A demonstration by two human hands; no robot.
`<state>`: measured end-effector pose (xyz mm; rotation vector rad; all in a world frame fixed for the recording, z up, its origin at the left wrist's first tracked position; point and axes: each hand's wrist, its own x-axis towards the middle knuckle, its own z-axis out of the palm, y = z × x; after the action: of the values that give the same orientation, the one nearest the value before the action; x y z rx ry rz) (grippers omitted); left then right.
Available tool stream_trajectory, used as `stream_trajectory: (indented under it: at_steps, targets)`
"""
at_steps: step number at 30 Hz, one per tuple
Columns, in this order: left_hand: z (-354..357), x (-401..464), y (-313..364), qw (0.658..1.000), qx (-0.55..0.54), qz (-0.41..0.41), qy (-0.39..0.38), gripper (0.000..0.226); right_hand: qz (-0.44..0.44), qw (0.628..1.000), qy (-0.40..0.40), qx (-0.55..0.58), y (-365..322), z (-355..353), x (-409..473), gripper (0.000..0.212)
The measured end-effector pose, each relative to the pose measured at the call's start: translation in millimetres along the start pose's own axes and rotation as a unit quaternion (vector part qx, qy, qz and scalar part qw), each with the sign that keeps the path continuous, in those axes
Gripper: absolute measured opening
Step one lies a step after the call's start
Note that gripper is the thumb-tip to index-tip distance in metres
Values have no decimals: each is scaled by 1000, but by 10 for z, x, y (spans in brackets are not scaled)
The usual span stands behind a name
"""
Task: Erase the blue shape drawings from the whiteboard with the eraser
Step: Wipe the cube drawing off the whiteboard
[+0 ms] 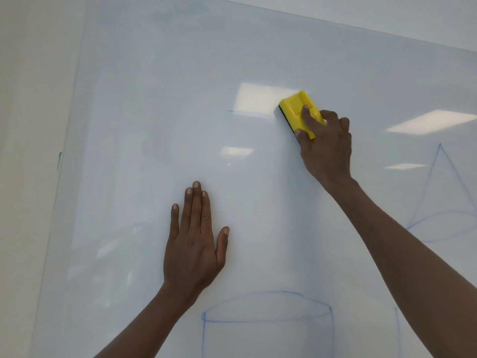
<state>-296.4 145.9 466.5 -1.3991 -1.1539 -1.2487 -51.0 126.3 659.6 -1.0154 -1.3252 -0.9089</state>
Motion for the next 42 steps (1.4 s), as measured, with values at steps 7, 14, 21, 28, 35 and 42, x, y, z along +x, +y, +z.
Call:
stream_trajectory:
  at_steps: [7, 14, 21, 28, 35, 42]
  targets:
    - [-9, 0, -5, 1000, 0, -4, -1, 74, -87, 996, -21, 14, -59, -25, -278, 45]
    - [12, 1, -4, 1000, -2, -2, 6, 74, -34, 999, -6, 19, -231, 31, -67, 46]
    - [17, -8, -16, 1000, -4, -1, 8, 74, -113, 993, -31, 12, -474, 75, -204, 46]
    - [28, -13, -11, 1000, -8, 1, 11, 74, -75, 997, -12, 23, -500, 103, -107, 45]
    - [9, -13, -7, 1000, -9, 2, 16, 74, -111, 993, -28, 11, -1016, 196, -61, 48]
    - [8, -29, -16, 1000, -13, 4, 20, 73, -163, 985, -56, -5, -857, 118, -216, 49]
